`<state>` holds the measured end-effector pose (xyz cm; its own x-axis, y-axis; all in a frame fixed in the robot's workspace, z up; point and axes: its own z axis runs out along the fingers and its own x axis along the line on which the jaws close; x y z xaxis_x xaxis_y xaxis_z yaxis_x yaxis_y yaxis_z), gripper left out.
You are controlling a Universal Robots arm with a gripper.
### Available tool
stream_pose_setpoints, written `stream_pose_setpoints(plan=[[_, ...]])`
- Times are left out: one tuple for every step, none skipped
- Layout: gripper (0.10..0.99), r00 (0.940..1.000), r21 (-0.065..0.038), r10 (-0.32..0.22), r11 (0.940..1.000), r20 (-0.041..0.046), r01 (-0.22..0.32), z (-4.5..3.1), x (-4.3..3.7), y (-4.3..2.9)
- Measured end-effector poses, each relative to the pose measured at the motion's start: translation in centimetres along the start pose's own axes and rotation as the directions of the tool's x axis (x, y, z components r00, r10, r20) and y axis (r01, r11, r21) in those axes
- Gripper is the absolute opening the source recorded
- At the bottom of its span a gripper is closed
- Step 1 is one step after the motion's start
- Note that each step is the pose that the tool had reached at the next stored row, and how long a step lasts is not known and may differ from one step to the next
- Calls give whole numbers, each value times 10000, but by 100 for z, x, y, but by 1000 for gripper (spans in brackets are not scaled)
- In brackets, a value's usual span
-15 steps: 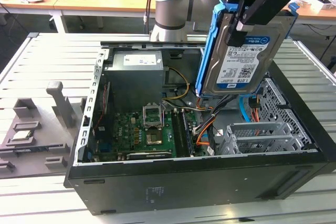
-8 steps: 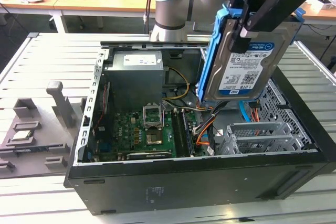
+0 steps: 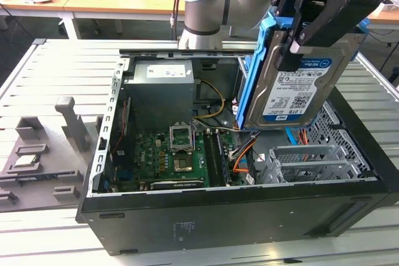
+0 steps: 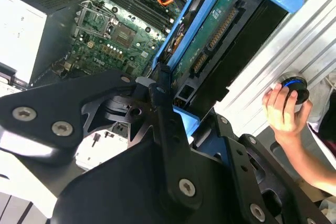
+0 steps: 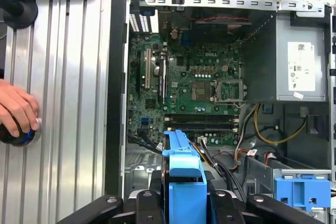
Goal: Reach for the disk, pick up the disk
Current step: 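Pick up the disk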
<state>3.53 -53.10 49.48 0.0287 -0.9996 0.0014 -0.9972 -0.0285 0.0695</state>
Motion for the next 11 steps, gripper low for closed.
stream_pose_setpoints(plan=[[365, 10000, 0, 0, 10000, 1, 0, 1, 23, 1], [365, 10000, 0, 0, 10000, 0, 0, 1, 37, 1], [365, 10000, 0, 0, 10000, 0, 0, 2, 62, 2], [365, 10000, 0, 0, 10000, 1, 0, 3, 87, 2], [365, 10000, 0, 0, 10000, 2, 0, 5, 106, 3], [365, 10000, 0, 0, 10000, 2, 0, 8, 114, 3], [365, 10000, 0, -1, 10000, 0, 1, 10, 115, -1], [365, 10000, 0, -2, 10000, -2, 2, 11, 115, -7], [365, 10000, -1, 0, 10000, -1, 0, 13, 115, -17], [365, 10000, -1, 0, 10000, 0, 0, 17, 116, -37], [365, 10000, -2, 0, 10000, 0, 0, 19, 117, -57]])
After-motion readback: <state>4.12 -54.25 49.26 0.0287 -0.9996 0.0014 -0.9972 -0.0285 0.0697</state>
